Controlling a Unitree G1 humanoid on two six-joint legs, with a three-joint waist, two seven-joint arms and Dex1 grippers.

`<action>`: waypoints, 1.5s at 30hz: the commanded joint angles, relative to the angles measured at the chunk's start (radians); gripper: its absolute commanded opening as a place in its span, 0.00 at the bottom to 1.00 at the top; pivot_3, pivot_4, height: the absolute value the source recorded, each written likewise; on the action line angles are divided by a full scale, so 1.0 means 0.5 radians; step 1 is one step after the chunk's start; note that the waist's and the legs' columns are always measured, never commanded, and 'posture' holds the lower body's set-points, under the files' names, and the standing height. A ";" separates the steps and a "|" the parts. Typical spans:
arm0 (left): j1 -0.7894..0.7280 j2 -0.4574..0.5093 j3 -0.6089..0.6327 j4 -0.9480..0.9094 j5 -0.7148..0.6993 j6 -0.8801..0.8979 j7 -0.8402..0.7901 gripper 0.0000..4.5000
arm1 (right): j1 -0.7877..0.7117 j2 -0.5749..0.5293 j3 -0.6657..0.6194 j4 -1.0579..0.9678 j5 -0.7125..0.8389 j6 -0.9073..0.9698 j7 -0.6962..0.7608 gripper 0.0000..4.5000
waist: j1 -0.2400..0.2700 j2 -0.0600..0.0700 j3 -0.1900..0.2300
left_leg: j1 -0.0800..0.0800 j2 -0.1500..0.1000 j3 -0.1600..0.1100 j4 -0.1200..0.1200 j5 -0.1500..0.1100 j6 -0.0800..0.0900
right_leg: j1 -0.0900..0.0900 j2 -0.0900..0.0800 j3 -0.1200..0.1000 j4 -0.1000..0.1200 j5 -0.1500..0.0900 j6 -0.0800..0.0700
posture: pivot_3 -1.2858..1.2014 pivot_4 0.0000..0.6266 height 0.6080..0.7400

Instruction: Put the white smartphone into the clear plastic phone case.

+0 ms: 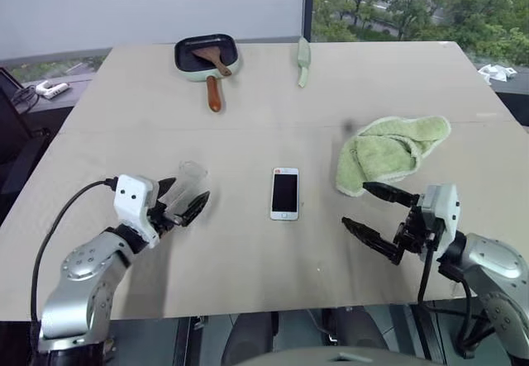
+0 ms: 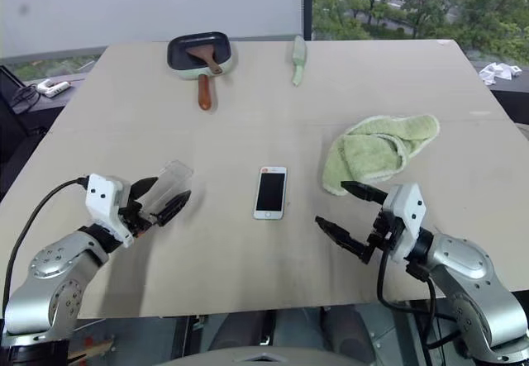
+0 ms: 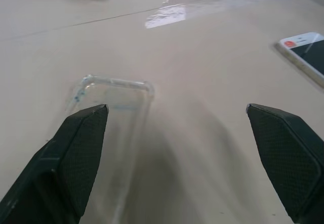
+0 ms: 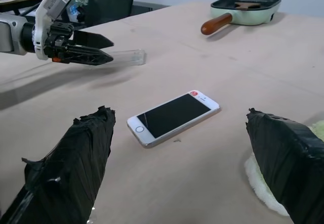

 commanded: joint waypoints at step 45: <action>0.151 0.301 0.101 -0.441 -0.690 0.115 -1.005 1.00 | -1.130 0.155 0.370 1.176 -1.045 0.745 -0.692 0.99 | -0.010 0.001 0.001 | -0.006 0.000 0.006 -0.002 0.000 -0.001 | -0.014 -0.001 0.006 0.006 0.000 -0.002 | 0.52 0.24 1.00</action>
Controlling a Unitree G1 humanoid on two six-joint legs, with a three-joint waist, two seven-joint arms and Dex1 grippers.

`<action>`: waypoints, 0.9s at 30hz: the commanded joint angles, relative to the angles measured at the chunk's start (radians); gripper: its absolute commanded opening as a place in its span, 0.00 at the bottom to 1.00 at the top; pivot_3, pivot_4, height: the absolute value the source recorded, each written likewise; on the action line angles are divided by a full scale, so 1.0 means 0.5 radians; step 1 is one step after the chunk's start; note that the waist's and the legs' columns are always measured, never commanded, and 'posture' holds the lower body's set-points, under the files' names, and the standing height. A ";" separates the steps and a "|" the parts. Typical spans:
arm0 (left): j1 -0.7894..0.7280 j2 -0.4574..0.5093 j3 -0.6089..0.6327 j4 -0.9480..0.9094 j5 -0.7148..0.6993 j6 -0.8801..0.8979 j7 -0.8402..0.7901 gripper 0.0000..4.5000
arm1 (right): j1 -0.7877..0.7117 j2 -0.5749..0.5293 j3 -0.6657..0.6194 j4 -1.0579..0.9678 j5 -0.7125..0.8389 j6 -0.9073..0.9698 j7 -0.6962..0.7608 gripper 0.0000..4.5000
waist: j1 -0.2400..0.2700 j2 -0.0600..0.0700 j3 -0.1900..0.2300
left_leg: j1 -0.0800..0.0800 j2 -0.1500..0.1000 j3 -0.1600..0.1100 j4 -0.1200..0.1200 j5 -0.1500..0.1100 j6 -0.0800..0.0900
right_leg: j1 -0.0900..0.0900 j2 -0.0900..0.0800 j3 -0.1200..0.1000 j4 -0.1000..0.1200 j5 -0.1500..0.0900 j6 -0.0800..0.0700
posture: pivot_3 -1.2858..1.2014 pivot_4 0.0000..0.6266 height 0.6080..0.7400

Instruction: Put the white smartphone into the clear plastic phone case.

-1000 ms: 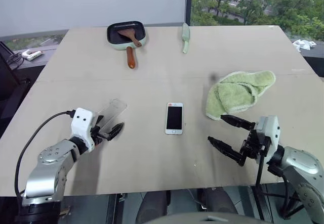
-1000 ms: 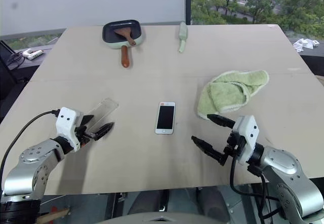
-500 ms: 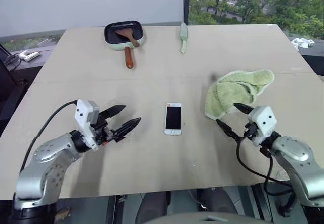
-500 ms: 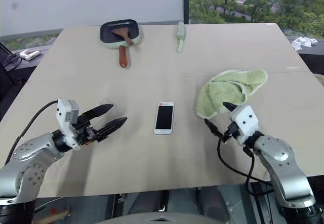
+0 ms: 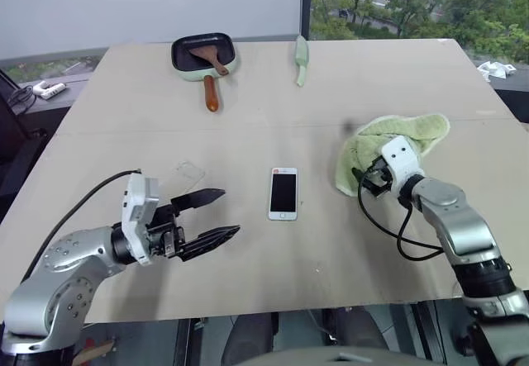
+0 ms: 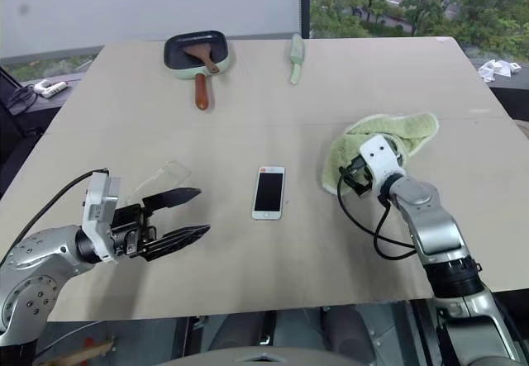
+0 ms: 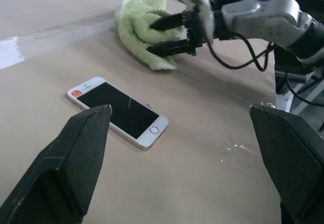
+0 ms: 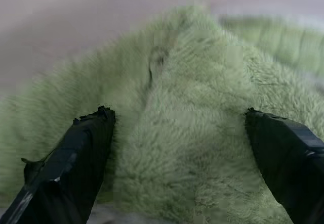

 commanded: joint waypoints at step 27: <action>-0.467 -0.058 -0.208 0.034 0.367 -0.306 0.241 1.00 | -1.701 -0.298 -0.236 2.836 -0.471 -1.458 -0.525 0.09 | -0.060 0.013 0.017 | -0.011 -0.002 0.003 -0.006 0.000 0.000 | -0.010 -0.001 0.003 -0.004 0.002 0.000 | 0.52 0.24 1.00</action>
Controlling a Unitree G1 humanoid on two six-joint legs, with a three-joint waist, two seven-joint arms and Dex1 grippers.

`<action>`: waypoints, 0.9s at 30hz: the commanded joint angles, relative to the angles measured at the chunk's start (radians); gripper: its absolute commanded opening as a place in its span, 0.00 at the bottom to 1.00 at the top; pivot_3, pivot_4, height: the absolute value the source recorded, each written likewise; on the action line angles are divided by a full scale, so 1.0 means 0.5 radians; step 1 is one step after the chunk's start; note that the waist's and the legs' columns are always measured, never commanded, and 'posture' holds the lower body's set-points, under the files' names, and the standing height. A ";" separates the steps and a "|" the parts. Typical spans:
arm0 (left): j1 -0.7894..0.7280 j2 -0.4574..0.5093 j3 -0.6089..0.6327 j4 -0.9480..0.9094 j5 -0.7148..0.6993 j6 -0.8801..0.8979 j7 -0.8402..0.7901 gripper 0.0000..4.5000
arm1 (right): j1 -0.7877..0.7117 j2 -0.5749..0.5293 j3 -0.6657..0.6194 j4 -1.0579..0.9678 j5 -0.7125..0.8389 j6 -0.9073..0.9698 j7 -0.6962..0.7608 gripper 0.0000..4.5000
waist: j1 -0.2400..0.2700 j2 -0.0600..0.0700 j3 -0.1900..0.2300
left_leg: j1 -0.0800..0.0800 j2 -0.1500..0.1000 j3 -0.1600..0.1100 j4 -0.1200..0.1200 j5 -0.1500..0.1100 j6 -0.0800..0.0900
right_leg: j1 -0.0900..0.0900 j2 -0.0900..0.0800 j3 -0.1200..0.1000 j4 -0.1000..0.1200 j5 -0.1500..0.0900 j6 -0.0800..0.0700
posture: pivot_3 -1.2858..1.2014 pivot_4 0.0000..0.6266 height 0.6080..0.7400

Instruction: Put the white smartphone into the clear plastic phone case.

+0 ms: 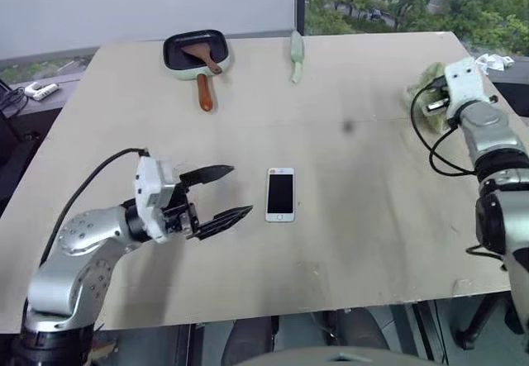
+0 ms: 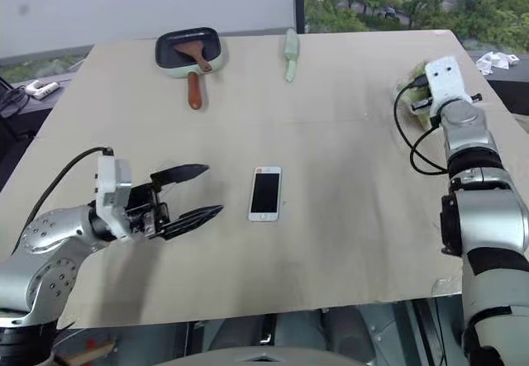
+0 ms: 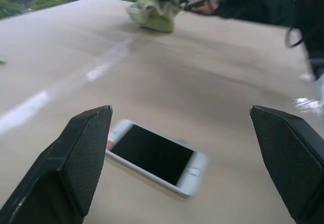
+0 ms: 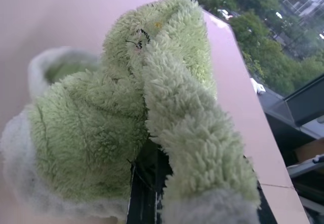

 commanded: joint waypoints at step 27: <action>-0.018 -0.030 0.021 -0.058 0.056 -0.026 0.191 1.00 | -0.529 -0.177 -0.401 -0.079 0.158 -0.310 0.262 0.98 | -0.005 0.013 0.008 | -0.002 0.001 0.003 0.000 0.000 0.000 | -0.005 0.000 0.003 0.004 0.000 0.000 | 0.52 0.24 1.00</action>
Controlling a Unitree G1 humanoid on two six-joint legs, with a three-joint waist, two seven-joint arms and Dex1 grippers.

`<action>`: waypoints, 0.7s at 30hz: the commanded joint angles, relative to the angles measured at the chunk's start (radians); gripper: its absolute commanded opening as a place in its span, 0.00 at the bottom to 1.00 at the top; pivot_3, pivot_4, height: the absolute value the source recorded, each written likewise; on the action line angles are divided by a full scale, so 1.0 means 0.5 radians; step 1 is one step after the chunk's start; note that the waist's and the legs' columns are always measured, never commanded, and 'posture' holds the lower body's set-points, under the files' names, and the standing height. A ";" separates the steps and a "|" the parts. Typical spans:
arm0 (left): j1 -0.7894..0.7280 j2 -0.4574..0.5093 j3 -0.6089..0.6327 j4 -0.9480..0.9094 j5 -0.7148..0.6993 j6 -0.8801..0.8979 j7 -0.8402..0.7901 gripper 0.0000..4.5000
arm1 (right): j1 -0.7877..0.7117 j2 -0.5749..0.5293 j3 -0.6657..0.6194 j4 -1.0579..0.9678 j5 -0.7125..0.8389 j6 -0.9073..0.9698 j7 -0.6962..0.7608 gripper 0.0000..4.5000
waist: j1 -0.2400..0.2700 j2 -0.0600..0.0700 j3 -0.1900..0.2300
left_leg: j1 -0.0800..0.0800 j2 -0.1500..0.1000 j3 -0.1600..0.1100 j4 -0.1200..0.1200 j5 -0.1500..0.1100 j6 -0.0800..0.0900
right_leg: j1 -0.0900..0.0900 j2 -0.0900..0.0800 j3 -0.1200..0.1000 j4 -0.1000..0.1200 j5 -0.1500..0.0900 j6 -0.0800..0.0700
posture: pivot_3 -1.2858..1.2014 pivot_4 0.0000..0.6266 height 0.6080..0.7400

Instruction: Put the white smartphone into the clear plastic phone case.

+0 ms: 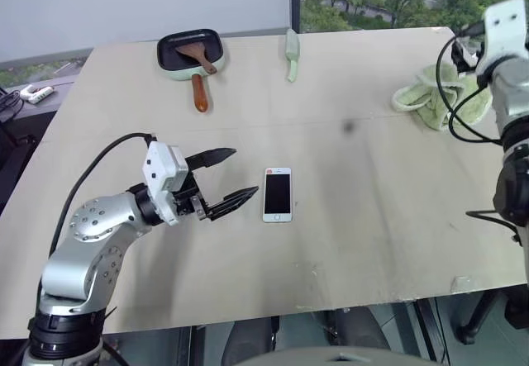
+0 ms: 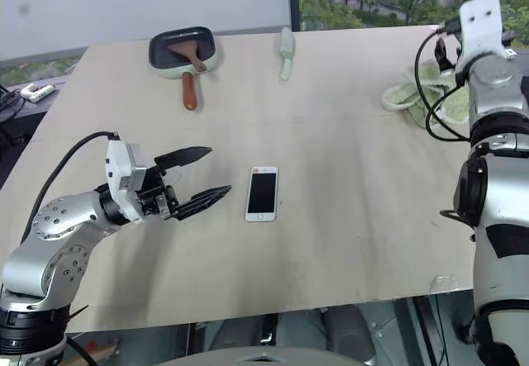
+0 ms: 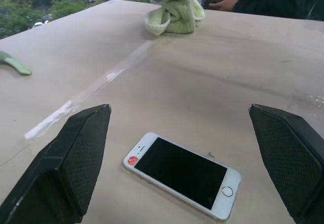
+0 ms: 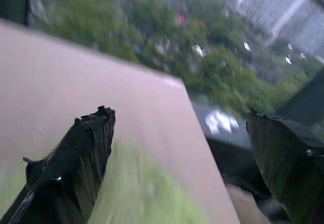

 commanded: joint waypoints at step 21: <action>0.209 0.047 0.182 0.360 0.299 -0.080 0.182 1.00 | 2.068 0.011 0.060 -3.344 1.449 1.322 1.665 0.98 | 0.061 0.000 0.001 | -0.004 0.000 -0.011 0.010 0.000 0.001 | 0.003 -0.005 -0.014 0.003 0.002 0.002 | 0.52 0.24 1.00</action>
